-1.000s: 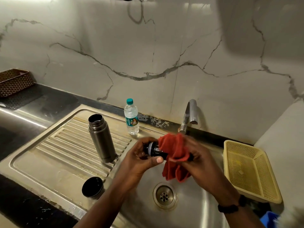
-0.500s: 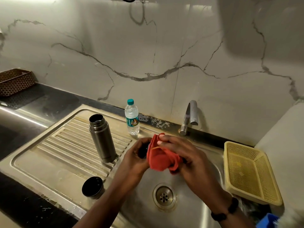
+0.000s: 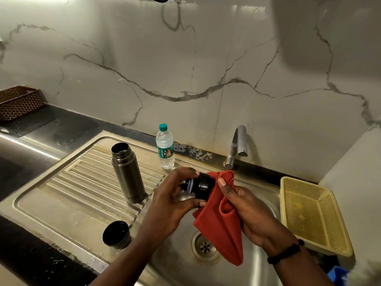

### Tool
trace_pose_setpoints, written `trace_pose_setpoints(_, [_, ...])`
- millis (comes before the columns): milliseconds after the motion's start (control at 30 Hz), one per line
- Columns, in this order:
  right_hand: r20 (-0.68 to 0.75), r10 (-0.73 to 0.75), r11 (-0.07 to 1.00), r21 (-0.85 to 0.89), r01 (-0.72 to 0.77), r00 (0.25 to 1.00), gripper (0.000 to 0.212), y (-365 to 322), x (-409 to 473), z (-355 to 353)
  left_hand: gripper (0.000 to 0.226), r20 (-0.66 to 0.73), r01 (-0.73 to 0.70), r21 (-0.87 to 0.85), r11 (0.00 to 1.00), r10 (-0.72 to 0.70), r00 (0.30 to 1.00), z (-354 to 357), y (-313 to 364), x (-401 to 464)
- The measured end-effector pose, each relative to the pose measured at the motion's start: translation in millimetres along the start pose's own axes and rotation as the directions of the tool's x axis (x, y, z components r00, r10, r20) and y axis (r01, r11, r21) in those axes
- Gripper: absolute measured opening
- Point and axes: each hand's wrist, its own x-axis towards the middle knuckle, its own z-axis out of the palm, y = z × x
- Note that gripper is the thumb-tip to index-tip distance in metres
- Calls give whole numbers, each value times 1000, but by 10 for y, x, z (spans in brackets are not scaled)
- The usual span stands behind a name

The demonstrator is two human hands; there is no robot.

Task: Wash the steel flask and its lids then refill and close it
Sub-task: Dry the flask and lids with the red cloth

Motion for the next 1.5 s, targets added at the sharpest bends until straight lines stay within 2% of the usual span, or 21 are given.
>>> trace_pose_setpoints(133, [-20,46,994,98,-44,999,29,61,10,-17,53,28,12,16,1000,-12,1000,48,-84,-29])
trace_pose_setpoints(233, [-71,14,993,116,-5,997,29,137,0,-19,52,85,94,-39,995,-90,992,103,-111,-80])
trace_pose_setpoints(300, [-95,-8,997,80,15,995,30,186,13,-38,53,112,139,-12,990,-137,984,118,-104,-94])
trace_pose_setpoints(433, [-145,-51,996,-81,40,988,25,197,-4,-79,53,167,129,125,984,-149,975,78,-59,-34])
trace_pose_setpoints(567, [-149,-86,979,-198,55,985,23,182,-9,-96,66,256,-2,418,909,-116,960,117,43,104])
trace_pose_setpoints(633, [-153,-94,976,-211,61,984,20,182,11,-103,77,304,-157,519,840,-9,953,150,25,179])
trace_pose_setpoints(700, [-159,-93,979,-196,61,983,30,190,33,-113,65,335,-301,588,750,113,935,189,-24,219])
trace_pose_setpoints(767, [-171,-77,990,-128,55,982,40,230,60,-145,56,325,-315,609,728,132,936,197,-48,240])
trace_pose_setpoints(833, [-172,-26,998,55,36,985,46,291,69,-209,59,288,-243,601,762,77,955,185,-54,243])
trace_pose_setpoints(900, [-196,43,955,296,18,980,52,337,50,-286,61,225,-68,533,843,-64,972,138,-76,212])
trace_pose_setpoints(967, [-227,35,907,415,64,973,67,355,20,-336,59,158,228,268,936,-277,948,93,-49,147])
trace_pose_setpoints(1000, [-245,11,908,409,93,970,78,363,20,-355,57,134,360,98,928,-371,919,89,-33,107])
trace_pose_setpoints(1067, [-306,-63,941,298,158,950,86,383,26,-343,53,132,502,-178,846,-485,865,122,17,42])
trace_pose_setpoints(1133, [-378,-182,961,125,245,908,81,403,5,-285,53,163,558,-354,750,-538,827,178,28,8])
trace_pose_setpoints(1167, [-392,-242,963,19,271,887,72,399,-23,-253,56,181,569,-412,711,-549,816,200,21,6])
trace_pose_setpoints(1233, [-359,-323,946,-133,295,876,36,325,-108,-138,61,210,570,-466,676,-542,814,224,-14,-1])
trace_pose_setpoints(1267, [-315,-350,935,-174,309,882,31,289,-134,-81,62,220,562,-464,685,-526,822,222,-28,-2])
trace_pose_setpoints(1333, [-216,-343,930,-215,298,914,39,268,-142,-22,65,227,542,-448,710,-496,838,203,-50,-7])
trace_pose_setpoints(1400, [-180,-307,943,-194,272,935,30,230,-105,-6,69,226,524,-455,720,-476,850,175,-71,-25])
trace_pose_setpoints(1500, [-156,-273,948,-214,237,949,28,209,-45,-77,68,243,510,-451,732,-449,860,132,-103,-87])
